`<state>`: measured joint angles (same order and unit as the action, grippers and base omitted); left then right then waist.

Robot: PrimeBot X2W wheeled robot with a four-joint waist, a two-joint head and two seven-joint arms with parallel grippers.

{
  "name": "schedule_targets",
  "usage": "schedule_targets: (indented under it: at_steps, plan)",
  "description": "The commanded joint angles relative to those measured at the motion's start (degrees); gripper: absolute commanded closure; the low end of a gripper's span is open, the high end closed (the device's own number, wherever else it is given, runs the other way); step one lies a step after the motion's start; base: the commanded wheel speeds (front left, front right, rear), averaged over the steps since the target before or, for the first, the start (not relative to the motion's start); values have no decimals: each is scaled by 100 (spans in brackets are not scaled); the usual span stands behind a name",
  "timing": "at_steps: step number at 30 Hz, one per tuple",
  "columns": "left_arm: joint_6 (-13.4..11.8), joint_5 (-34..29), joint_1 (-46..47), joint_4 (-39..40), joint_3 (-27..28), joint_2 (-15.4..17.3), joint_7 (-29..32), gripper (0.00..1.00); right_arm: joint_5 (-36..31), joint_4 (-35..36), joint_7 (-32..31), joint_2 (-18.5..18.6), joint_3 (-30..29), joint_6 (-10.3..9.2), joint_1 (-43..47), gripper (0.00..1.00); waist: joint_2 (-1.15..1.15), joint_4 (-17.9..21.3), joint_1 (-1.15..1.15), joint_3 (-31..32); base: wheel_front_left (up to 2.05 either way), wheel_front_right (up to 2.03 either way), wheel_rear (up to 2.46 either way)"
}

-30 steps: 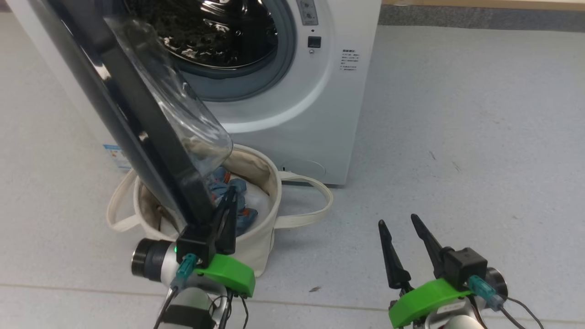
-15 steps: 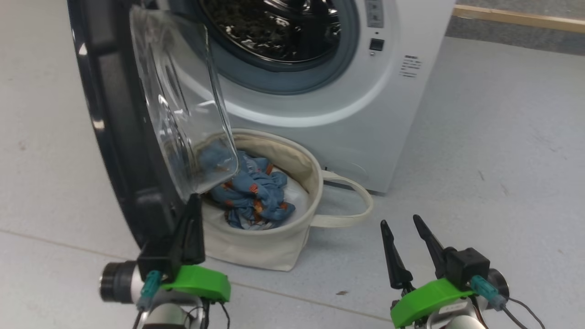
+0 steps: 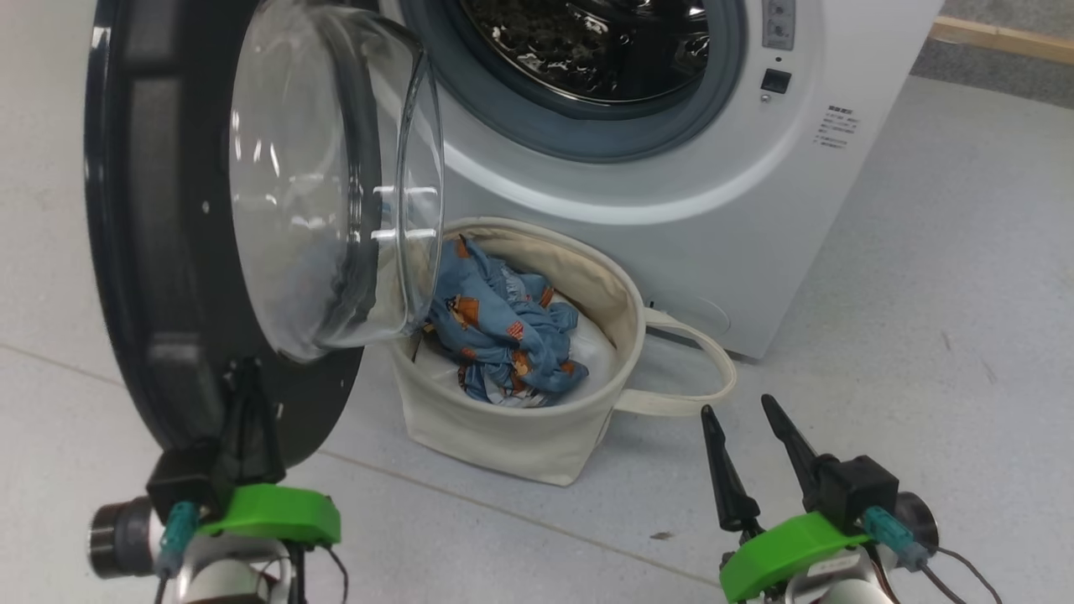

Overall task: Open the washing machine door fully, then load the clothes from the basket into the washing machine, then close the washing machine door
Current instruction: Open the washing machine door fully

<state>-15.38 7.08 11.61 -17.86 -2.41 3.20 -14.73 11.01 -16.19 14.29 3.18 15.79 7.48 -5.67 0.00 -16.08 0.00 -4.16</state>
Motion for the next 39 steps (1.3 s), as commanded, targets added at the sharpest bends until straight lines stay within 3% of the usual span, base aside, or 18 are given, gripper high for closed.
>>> schedule_targets:
  at_steps: [1, 16, 26, 31, 39]
  plan:
    - [5, 8, 231, 234, 326, 178, -27, 100, -51, 147, 71, -30, 100, 1, -157, 0, 0, -44, 0, -45, 0, 0, 0]
    - [524, 260, 1021, 14, 1687, 664, -27, 100, -504, 316, 71, -22, 166, 1, -396, 0, 0, -392, 0, -773, 0, 0, 0]
    - [1011, 531, 2105, -626, 2143, 945, -27, 100, -718, 444, 71, 368, 236, 1, -679, 0, 0, -851, 0, -1589, 0, 0, 0]
    - [1101, 604, 2686, -1157, 2264, 872, -27, 100, -785, 448, 71, 681, 258, 1, -738, 0, 0, -1201, 0, -2007, 0, 0, 0]
    - [1170, 500, 2930, -1274, 2468, 698, -27, 100, -687, 260, 71, 1034, 718, 1, -1068, 0, 0, -1352, 0, -2264, 0, 0, 0]
